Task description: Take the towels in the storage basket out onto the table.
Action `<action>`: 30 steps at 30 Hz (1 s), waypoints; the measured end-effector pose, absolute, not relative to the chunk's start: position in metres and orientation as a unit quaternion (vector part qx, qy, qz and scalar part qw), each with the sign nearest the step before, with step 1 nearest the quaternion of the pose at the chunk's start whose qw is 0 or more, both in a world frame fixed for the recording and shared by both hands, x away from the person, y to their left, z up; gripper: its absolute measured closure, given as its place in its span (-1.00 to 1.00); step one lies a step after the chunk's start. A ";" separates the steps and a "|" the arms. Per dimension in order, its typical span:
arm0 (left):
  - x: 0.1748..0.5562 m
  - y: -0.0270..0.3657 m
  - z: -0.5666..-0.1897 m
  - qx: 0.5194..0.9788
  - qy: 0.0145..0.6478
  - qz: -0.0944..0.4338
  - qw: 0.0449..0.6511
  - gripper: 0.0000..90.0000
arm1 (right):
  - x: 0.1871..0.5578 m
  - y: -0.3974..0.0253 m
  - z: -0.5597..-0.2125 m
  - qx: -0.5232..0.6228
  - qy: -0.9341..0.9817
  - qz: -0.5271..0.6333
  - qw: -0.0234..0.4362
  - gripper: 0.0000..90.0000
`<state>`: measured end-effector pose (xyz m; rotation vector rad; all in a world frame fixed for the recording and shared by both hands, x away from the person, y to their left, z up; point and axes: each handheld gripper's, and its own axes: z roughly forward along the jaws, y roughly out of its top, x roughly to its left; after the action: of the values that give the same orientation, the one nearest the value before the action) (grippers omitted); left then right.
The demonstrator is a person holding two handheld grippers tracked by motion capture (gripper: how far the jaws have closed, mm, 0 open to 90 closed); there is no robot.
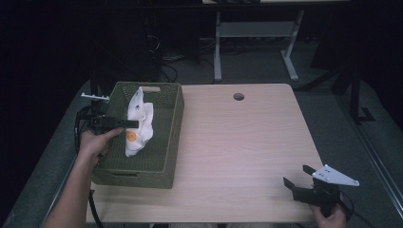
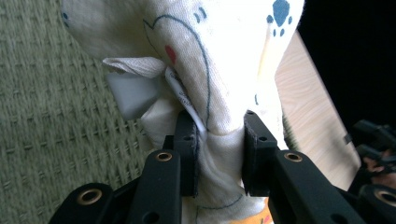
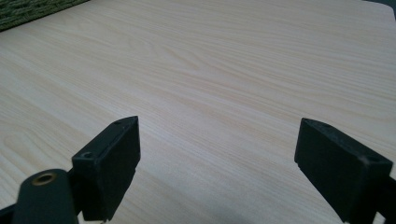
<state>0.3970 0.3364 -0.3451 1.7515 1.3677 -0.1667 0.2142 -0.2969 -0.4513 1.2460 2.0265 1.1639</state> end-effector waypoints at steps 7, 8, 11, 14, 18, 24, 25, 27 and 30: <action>0.394 0.340 -0.339 0.693 0.544 -0.076 0.468 0.60 | 0.214 -0.297 -0.451 0.456 0.741 0.428 0.246 -0.69; 0.394 0.339 -0.338 0.694 0.541 -0.075 0.470 0.60 | 0.214 -0.297 -0.451 0.456 0.740 0.429 0.246 -0.69; 0.394 0.337 -0.334 0.696 0.537 -0.072 0.472 0.60 | 0.214 -0.296 -0.451 0.456 0.741 0.428 0.244 -0.69; 0.395 0.329 -0.327 0.697 0.526 -0.076 0.481 0.60 | 0.214 -0.296 -0.451 0.456 0.741 0.428 0.245 -0.69; 0.395 0.320 -0.322 0.704 0.515 -0.079 0.483 0.60 | 0.214 -0.297 -0.451 0.455 0.741 0.429 0.244 -0.69; 0.397 0.309 -0.314 0.713 0.504 -0.078 0.482 0.59 | 0.214 -0.297 -0.451 0.455 0.742 0.429 0.244 -0.69; 0.397 0.307 -0.312 0.714 0.501 -0.076 0.483 0.59 | 0.214 -0.297 -0.451 0.454 0.742 0.429 0.243 -0.69; 0.397 0.304 -0.309 0.718 0.497 -0.076 0.482 0.59 | 0.214 -0.297 -0.451 0.455 0.741 0.429 0.244 -0.69; 0.397 0.298 -0.303 0.720 0.491 -0.073 0.485 0.59 | 0.214 -0.297 -0.450 0.454 0.742 0.429 0.244 -0.69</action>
<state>0.3972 0.2978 -0.3027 1.7541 1.1946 -0.1784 0.2137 -0.2970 -0.4502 1.2407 2.0253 1.1722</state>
